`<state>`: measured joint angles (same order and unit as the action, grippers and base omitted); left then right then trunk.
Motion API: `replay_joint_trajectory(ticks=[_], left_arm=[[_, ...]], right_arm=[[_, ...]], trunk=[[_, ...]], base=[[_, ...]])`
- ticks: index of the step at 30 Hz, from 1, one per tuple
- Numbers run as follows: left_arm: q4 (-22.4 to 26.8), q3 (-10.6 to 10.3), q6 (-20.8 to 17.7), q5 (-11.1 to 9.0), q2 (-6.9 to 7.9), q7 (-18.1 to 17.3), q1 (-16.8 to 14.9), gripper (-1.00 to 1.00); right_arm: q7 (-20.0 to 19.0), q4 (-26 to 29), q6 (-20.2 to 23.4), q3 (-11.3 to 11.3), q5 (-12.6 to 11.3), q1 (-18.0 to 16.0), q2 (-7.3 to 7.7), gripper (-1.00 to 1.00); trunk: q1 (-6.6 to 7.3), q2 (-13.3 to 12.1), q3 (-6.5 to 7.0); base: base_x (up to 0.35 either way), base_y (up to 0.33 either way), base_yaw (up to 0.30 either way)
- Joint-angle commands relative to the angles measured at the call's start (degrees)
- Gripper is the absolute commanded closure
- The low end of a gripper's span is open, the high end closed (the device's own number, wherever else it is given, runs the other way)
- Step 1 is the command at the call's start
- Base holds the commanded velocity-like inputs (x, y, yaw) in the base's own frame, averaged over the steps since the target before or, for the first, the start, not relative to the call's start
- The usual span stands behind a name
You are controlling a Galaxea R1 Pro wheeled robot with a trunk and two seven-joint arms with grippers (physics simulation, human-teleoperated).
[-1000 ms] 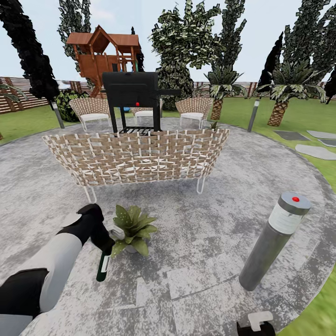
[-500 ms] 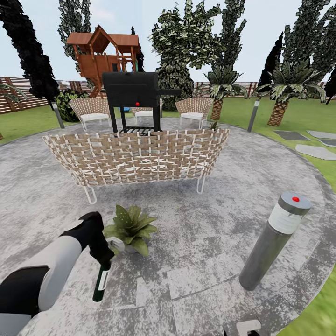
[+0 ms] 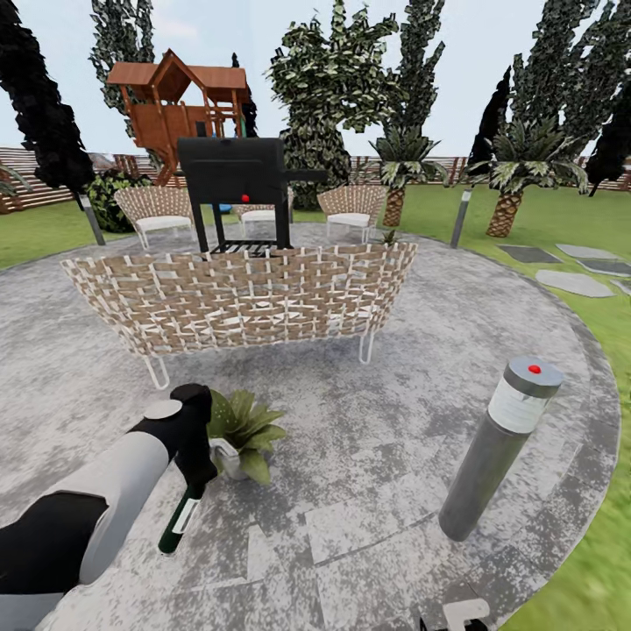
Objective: Pick up the pesticide atomizer in the garden and spray insectifuge to fully cover both potted plants in the garden.
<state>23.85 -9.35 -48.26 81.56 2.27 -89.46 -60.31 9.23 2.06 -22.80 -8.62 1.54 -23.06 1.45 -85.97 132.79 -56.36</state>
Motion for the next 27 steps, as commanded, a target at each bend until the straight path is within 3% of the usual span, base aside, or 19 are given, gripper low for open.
replay_joint_trajectory(ticks=[1, 12, 17, 27], left_arm=[[0.1, -0.2, -0.6, 0.3, 0.09, -0.5, -0.4, 1.00], [0.1, 0.0, -0.9, 0.4, -0.49, -0.5, -1.4, 1.00], [0.1, 0.3, -8.6, 0.1, -0.25, -0.5, -0.5, 1.00], [0.1, 0.5, -9.9, -0.1, -1.97, -0.5, -0.6, 1.00]], right_arm=[[0.4, 0.0, -0.1, -0.4, 0.2, 0.0, 0.04, -1.00], [0.5, 0.0, -0.1, -0.4, 0.2, 0.0, 0.38, -1.00], [0.5, -0.1, 0.0, -0.5, 0.2, -0.1, 0.34, -1.00], [0.5, -0.1, 0.0, -0.5, 0.2, 0.0, 0.24, -1.00]], trunk=[[0.01, 0.0, -0.05], [0.01, 0.0, -0.04], [0.01, 0.0, -0.04], [0.01, 0.0, -0.04]], base=[[0.000, 0.000, -0.023], [0.105, 0.056, -0.002], [0.002, 0.001, 0.000], [0.000, 0.000, 0.000]])
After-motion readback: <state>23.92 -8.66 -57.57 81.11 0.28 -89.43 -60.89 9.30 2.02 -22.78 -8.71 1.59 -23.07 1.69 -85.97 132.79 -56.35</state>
